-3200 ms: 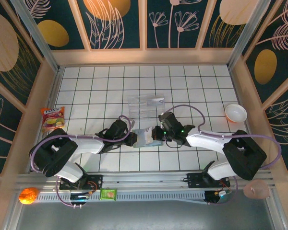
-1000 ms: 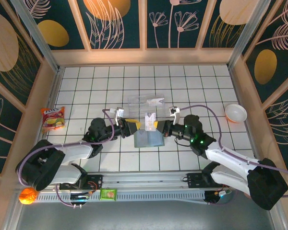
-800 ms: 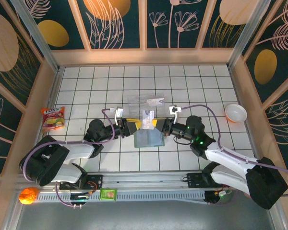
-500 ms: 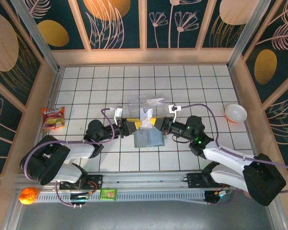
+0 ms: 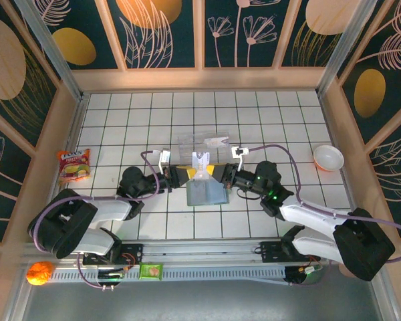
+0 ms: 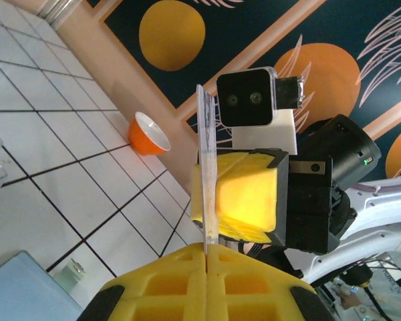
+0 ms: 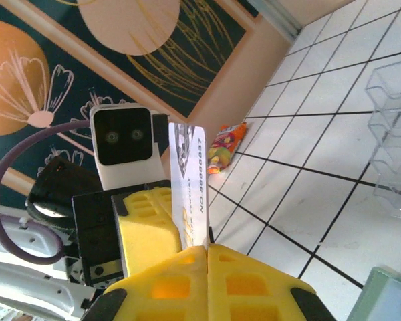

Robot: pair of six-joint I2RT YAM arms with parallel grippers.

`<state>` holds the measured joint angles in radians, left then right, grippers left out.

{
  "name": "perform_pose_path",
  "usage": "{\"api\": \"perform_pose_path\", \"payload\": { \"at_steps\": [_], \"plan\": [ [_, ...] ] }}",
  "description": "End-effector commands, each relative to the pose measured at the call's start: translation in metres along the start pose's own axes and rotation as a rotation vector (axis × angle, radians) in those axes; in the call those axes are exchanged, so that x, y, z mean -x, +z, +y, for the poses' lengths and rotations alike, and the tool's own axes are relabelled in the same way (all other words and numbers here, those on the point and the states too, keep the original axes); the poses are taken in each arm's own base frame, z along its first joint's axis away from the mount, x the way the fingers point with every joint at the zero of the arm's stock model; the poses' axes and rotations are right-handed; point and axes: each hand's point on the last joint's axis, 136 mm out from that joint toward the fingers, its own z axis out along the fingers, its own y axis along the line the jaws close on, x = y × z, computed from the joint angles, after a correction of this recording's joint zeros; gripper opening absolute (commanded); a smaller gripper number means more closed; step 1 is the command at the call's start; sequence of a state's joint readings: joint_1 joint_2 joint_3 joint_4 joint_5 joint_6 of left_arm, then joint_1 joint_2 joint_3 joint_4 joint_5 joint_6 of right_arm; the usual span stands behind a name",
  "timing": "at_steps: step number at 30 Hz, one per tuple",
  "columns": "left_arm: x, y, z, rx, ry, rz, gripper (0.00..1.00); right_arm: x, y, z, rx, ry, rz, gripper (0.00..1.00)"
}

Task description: Take the credit cards out of the card holder

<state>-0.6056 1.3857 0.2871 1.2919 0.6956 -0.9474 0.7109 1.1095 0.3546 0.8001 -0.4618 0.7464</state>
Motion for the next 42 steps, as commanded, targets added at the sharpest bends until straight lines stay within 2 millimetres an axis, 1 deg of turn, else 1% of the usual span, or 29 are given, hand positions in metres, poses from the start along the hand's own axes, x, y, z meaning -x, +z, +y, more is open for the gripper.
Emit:
{"api": "perform_pose_path", "payload": {
  "at_steps": [1, 3, 4, 8, 11, 13, 15, 18, 20, 22, 25, 27, 29, 30, 31, 34, 37, 40, 42],
  "plan": [
    [0.008, 0.005, -0.006, 0.004, 0.076, 0.019, 0.00, 0.004, 0.002, -0.004, -0.061, -0.013, 0.002, 0.06],
    [0.010, 0.008, -0.004, 0.040, 0.111, 0.043, 0.00, 0.004, -0.005, -0.011, -0.126, -0.029, 0.009, 0.12],
    [0.010, 0.009, 0.000, 0.076, 0.128, 0.060, 0.00, 0.004, -0.010, -0.019, -0.184, -0.037, 0.011, 0.14],
    [0.015, 0.011, 0.014, 0.202, 0.212, 0.119, 0.00, 0.011, -0.040, -0.035, -0.340, -0.075, -0.014, 0.15],
    [0.019, 0.009, 0.029, 0.298, 0.267, 0.144, 0.00, 0.014, -0.060, -0.041, -0.393, -0.074, -0.043, 0.15],
    [0.026, 0.010, 0.036, 0.353, 0.306, 0.158, 0.00, 0.012, -0.068, -0.045, -0.420, -0.070, -0.045, 0.16],
    [0.035, 0.016, 0.037, 0.386, 0.357, 0.182, 0.00, 0.007, -0.073, -0.049, -0.442, -0.067, -0.037, 0.16],
    [0.055, 0.028, 0.038, 0.429, 0.467, 0.246, 0.00, 0.004, -0.080, -0.053, -0.466, -0.064, -0.039, 0.16],
    [0.068, 0.039, 0.039, 0.445, 0.549, 0.311, 0.00, 0.005, -0.083, -0.051, -0.467, -0.067, -0.048, 0.16],
    [0.075, 0.050, 0.040, 0.437, 0.634, 0.389, 0.00, 0.006, -0.085, -0.049, -0.466, -0.071, -0.053, 0.16],
    [0.079, 0.062, 0.047, 0.426, 0.716, 0.521, 0.00, 0.006, -0.087, -0.049, -0.472, -0.073, -0.054, 0.16],
    [0.084, 0.069, 0.053, 0.428, 0.737, 0.601, 0.00, 0.006, -0.089, -0.049, -0.477, -0.074, -0.052, 0.16],
    [0.093, 0.075, 0.060, 0.456, 0.757, 0.659, 0.00, 0.005, -0.090, -0.051, -0.488, -0.071, -0.049, 0.16],
    [0.101, 0.079, 0.063, 0.477, 0.775, 0.673, 0.00, 0.005, -0.092, -0.053, -0.496, -0.072, -0.051, 0.16],
    [0.103, 0.081, 0.071, 0.497, 0.784, 0.701, 0.00, 0.005, -0.093, -0.053, -0.502, -0.073, -0.055, 0.16],
    [0.101, 0.081, 0.084, 0.549, 0.824, 0.779, 0.00, 0.006, -0.097, -0.056, -0.521, -0.073, -0.062, 0.16],
    [0.090, 0.083, 0.099, 0.585, 0.864, 0.847, 0.00, 0.007, -0.101, -0.059, -0.544, -0.068, -0.065, 0.15],
    [0.083, 0.090, 0.108, 0.606, 0.901, 0.867, 0.00, 0.007, -0.104, -0.061, -0.558, -0.063, -0.065, 0.15],
    [0.078, 0.095, 0.110, 0.605, 0.921, 0.874, 0.00, 0.007, -0.106, -0.063, -0.568, -0.058, -0.067, 0.15]
  ]
}}
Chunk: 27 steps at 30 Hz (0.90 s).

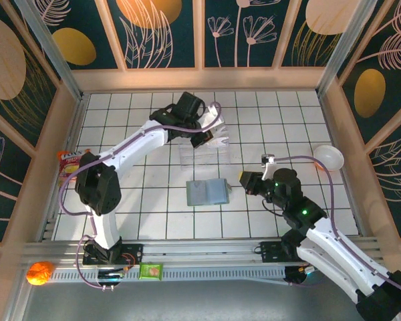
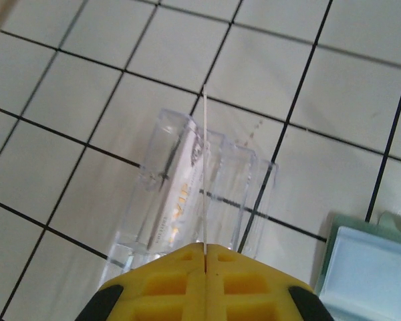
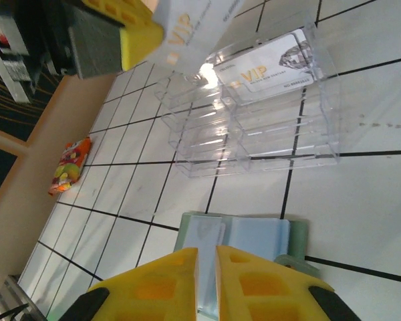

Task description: Take the credit cards out of the card holder

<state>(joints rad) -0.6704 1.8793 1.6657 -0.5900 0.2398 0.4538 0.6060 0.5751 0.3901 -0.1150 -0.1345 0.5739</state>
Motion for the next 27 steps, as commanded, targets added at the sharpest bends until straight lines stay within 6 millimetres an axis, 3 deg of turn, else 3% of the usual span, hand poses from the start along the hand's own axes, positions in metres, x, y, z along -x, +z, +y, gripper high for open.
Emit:
{"api": "perform_pose_path", "payload": {
  "at_steps": [1, 5, 12, 27],
  "plan": [
    [-0.002, 0.007, -0.003, 0.036, 0.077, 0.051, 0.00, 0.003, -0.003, -0.009, -0.041, -0.008, -0.014, 0.15],
    [-0.001, 0.015, 0.003, 0.112, 0.109, 0.056, 0.00, 0.004, -0.005, -0.012, -0.049, 0.003, -0.013, 0.15],
    [-0.021, 0.035, 0.006, 0.165, 0.182, 0.182, 0.00, 0.004, -0.005, -0.013, -0.050, 0.011, -0.008, 0.15],
    [-0.019, 0.038, 0.004, 0.141, 0.232, 0.188, 0.00, 0.008, -0.003, -0.019, -0.052, 0.039, -0.009, 0.15]
  ]
}}
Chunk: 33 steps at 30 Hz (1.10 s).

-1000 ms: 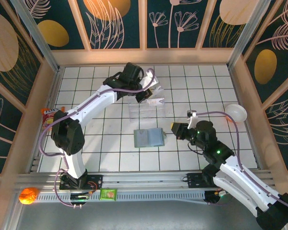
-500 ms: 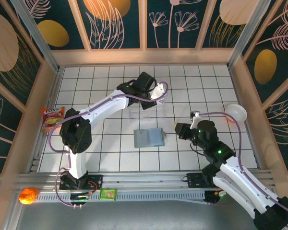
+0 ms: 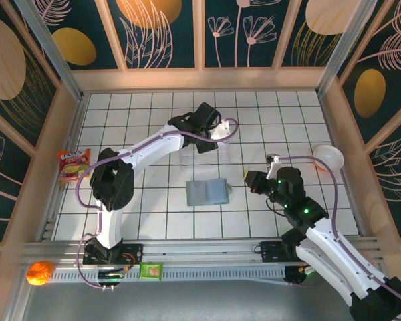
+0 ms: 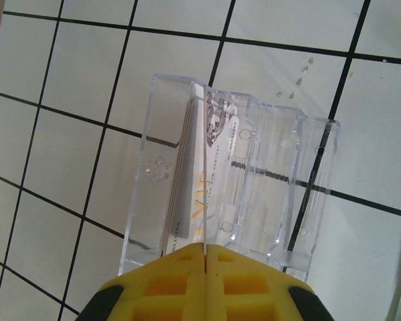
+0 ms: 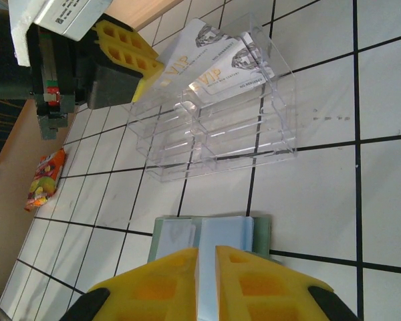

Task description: Take the credit cards out of the card holder

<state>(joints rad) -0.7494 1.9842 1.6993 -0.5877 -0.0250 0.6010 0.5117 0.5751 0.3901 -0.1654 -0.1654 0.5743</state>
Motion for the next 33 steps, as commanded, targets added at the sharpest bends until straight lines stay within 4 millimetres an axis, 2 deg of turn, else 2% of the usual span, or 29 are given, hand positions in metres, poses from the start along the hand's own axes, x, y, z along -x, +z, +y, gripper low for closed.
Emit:
{"api": "perform_pose_path", "payload": {
  "at_steps": [1, 7, 14, 33],
  "plan": [
    [0.001, -0.001, -0.001, -0.004, 0.036, 0.011, 0.00, 0.005, -0.001, 0.005, 0.019, -0.004, -0.009, 0.15],
    [0.004, -0.003, 0.004, 0.047, 0.060, 0.001, 0.00, 0.004, 0.000, 0.005, 0.026, 0.000, -0.003, 0.15],
    [-0.002, 0.001, -0.005, 0.038, 0.083, 0.008, 0.00, 0.006, 0.000, 0.005, 0.030, 0.006, -0.005, 0.15],
    [-0.010, 0.013, -0.013, 0.038, 0.092, 0.026, 0.00, 0.007, -0.002, 0.006, 0.035, 0.009, -0.004, 0.15]
  ]
}}
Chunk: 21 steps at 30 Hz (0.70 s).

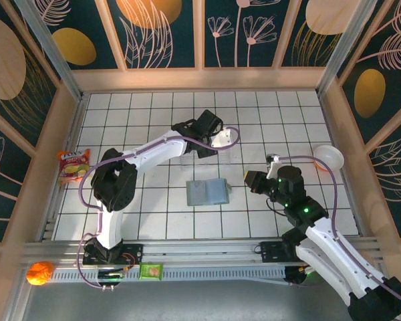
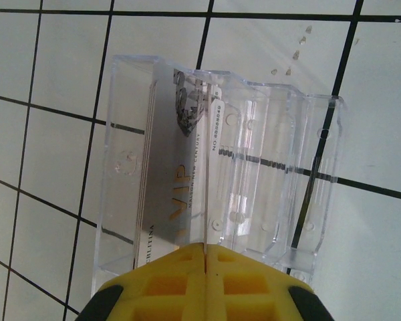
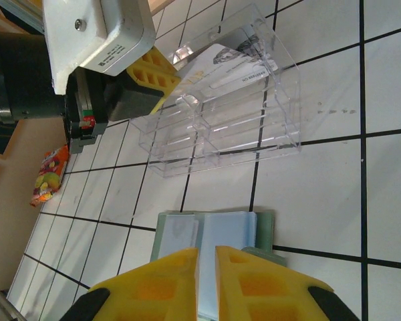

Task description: Take the credit cards out of the card holder

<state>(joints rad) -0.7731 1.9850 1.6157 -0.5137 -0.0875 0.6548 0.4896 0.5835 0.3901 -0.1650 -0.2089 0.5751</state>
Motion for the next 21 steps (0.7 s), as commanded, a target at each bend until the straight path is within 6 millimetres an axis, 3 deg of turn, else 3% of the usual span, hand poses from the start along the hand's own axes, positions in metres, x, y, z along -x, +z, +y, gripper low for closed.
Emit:
{"api": "perform_pose_path", "payload": {
  "at_steps": [1, 2, 5, 8, 14, 21],
  "plan": [
    [0.003, -0.003, 0.000, 0.012, 0.013, -0.012, 0.00, 0.008, -0.002, 0.006, 0.019, -0.002, -0.022, 0.15],
    [0.003, -0.003, 0.000, 0.015, 0.008, -0.010, 0.03, 0.009, -0.003, 0.007, 0.022, -0.002, -0.024, 0.15],
    [0.006, -0.005, 0.010, 0.066, -0.015, -0.019, 0.26, 0.008, -0.003, 0.007, 0.026, -0.001, -0.021, 0.15],
    [0.007, -0.008, 0.022, 0.135, -0.033, -0.034, 0.34, 0.007, -0.003, 0.006, 0.024, 0.005, -0.017, 0.16],
    [0.013, -0.027, 0.051, 0.303, -0.113, -0.092, 0.39, 0.000, 0.002, 0.006, 0.039, 0.022, 0.014, 0.21],
    [0.026, -0.033, 0.058, 0.318, -0.237, -0.170, 0.42, -0.005, 0.018, 0.002, 0.015, 0.034, 0.077, 0.25]
  ]
}}
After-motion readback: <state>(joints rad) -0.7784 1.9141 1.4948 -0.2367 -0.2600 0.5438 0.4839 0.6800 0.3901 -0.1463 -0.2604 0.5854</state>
